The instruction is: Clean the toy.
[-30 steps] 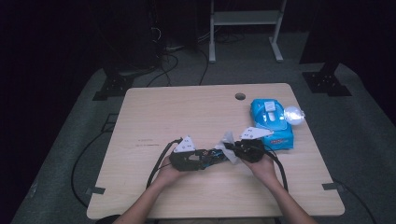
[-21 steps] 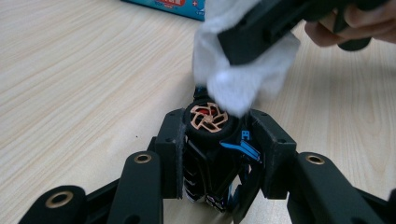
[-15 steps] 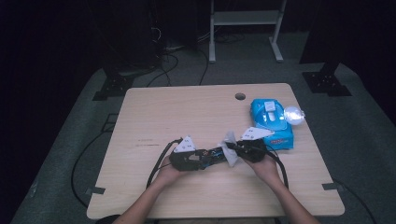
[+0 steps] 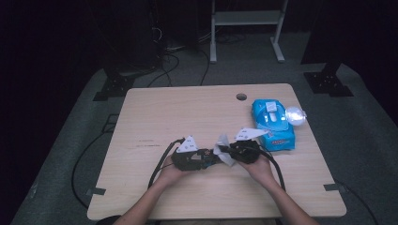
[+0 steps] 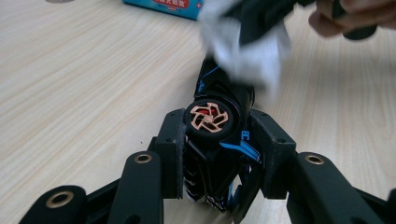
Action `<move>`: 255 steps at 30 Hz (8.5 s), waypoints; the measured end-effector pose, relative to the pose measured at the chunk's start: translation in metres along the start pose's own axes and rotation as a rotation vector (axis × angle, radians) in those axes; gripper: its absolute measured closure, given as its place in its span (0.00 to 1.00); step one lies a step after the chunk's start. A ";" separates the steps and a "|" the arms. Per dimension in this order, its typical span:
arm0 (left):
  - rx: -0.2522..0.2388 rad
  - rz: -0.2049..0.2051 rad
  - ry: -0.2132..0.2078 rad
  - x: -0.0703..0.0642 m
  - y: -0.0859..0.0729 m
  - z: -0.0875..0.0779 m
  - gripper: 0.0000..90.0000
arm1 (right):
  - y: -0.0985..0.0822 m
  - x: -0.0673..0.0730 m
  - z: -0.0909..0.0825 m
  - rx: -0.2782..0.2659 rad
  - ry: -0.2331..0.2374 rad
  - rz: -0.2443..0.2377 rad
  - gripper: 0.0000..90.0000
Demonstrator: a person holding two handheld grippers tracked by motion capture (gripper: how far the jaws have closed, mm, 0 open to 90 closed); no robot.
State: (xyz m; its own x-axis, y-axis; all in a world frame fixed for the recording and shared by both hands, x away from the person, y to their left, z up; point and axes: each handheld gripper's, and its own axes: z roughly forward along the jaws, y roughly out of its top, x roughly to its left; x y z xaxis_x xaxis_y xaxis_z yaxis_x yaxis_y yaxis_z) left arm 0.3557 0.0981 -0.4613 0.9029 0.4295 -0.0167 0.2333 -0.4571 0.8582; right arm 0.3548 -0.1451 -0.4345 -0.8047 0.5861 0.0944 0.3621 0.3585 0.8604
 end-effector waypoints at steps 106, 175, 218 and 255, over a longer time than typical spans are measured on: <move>0.049 -0.029 -0.025 0.011 0.002 -0.005 0.20 | -0.024 -0.029 -0.001 0.124 -0.018 0.023 0.94; 0.143 0.082 -0.004 0.004 -0.006 0.011 0.27 | -0.019 -0.009 0.008 0.134 0.039 -0.120 0.69; 0.109 0.083 -0.006 0.005 -0.004 0.010 0.28 | -0.011 0.012 0.023 0.106 0.150 -0.017 0.95; 0.146 0.096 0.006 0.004 -0.010 0.010 0.28 | -0.002 0.006 0.034 0.122 0.044 0.062 0.95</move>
State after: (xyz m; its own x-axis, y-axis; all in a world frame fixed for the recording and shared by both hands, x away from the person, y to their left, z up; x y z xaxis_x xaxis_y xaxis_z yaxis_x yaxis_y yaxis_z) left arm 0.3610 0.0966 -0.4748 0.9216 0.3828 0.0649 0.1967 -0.6043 0.7721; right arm 0.3646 -0.1177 -0.4529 -0.7979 0.5783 0.1701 0.4643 0.4098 0.7851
